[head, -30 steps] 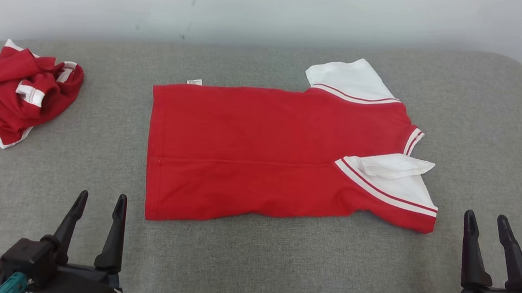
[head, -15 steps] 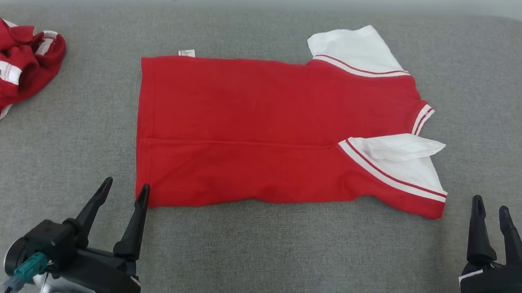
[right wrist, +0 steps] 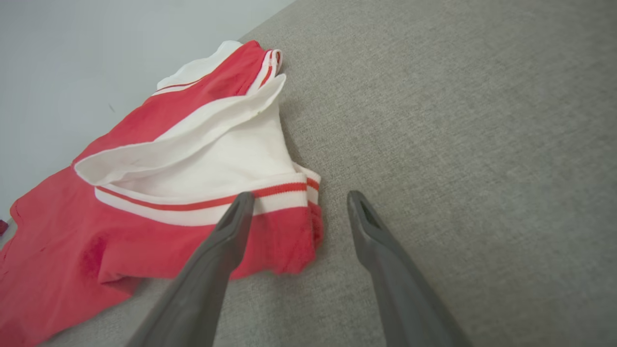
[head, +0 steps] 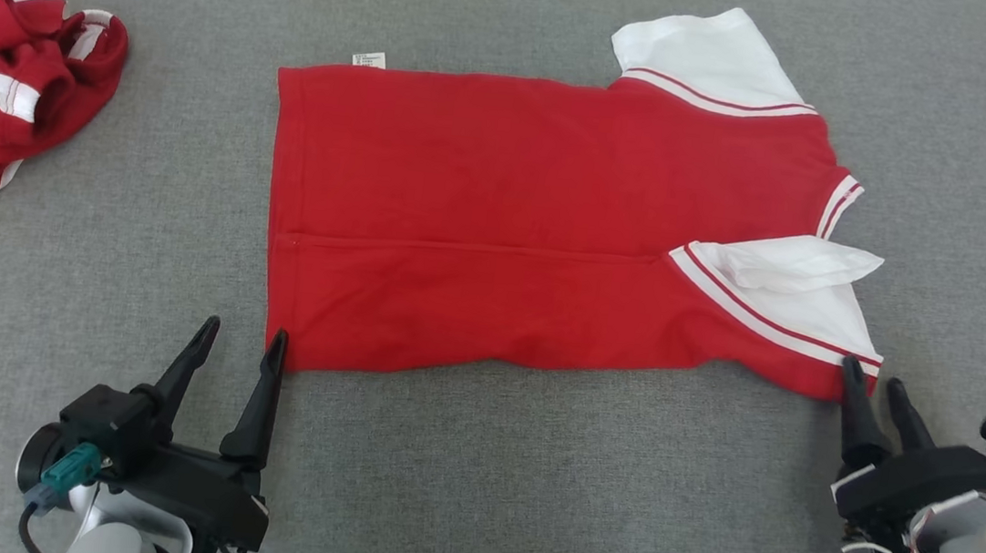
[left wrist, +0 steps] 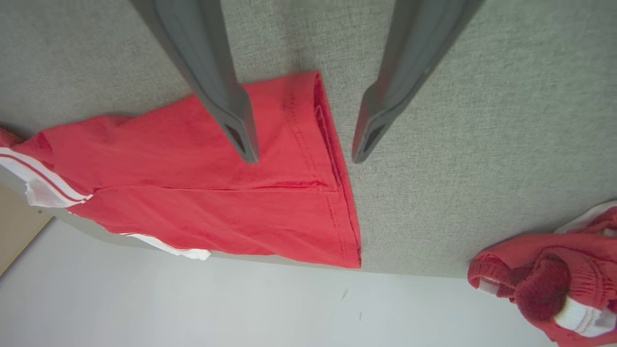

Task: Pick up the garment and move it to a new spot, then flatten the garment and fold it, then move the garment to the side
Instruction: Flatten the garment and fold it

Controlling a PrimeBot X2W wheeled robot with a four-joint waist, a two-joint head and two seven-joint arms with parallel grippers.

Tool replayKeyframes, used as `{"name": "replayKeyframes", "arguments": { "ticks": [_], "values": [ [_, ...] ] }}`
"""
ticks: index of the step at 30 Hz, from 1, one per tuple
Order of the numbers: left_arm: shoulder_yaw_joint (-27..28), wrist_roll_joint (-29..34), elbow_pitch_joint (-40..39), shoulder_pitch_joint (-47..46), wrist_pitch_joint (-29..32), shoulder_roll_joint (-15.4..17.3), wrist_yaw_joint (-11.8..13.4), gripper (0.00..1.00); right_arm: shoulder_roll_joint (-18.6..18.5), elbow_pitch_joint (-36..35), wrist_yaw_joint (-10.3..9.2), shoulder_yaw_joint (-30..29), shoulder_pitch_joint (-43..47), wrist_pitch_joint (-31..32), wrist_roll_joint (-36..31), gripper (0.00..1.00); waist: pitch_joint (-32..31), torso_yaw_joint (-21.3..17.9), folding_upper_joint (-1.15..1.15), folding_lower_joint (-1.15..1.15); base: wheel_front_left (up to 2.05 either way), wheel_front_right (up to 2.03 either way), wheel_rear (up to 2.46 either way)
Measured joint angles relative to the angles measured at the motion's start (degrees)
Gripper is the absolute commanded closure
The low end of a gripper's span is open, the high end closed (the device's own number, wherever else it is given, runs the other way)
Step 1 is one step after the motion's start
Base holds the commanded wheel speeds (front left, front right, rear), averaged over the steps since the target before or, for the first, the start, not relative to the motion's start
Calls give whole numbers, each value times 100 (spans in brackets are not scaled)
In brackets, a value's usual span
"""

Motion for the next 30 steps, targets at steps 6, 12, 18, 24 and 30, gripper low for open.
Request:
{"name": "replayKeyframes", "arguments": {
  "ticks": [6, 12, 18, 24, 30],
  "values": [
    [-9, -23, 237, -25, 0, -29, -51, 0, 71, 434, 33, 111, -284, 226, 138, 0, 35, 30, 0, -1, 0, 0, 0],
    [-15, -159, 457, -177, 54, -151, -107, 0, 71, 661, 43, 154, -474, 319, 234, 47, 42, 42, 0, -1, 0, 0, 0],
    [-4, -348, 816, -254, 240, -165, -162, 0, 107, 816, 43, 363, -655, 381, 253, 100, 35, -16, 0, -1, 0, 0, 0],
    [-35, -564, 1088, -361, 432, -319, -245, 0, 114, 827, 43, 526, -691, 419, 382, 100, 20, -116, 0, -1, 0, 0, 0],
    [13, -846, 1423, -543, 643, -425, -258, 2, 96, 826, 43, 682, -705, 402, 457, 100, 5, -154, 0, -1, 0, 0, 0]
  ]
}}
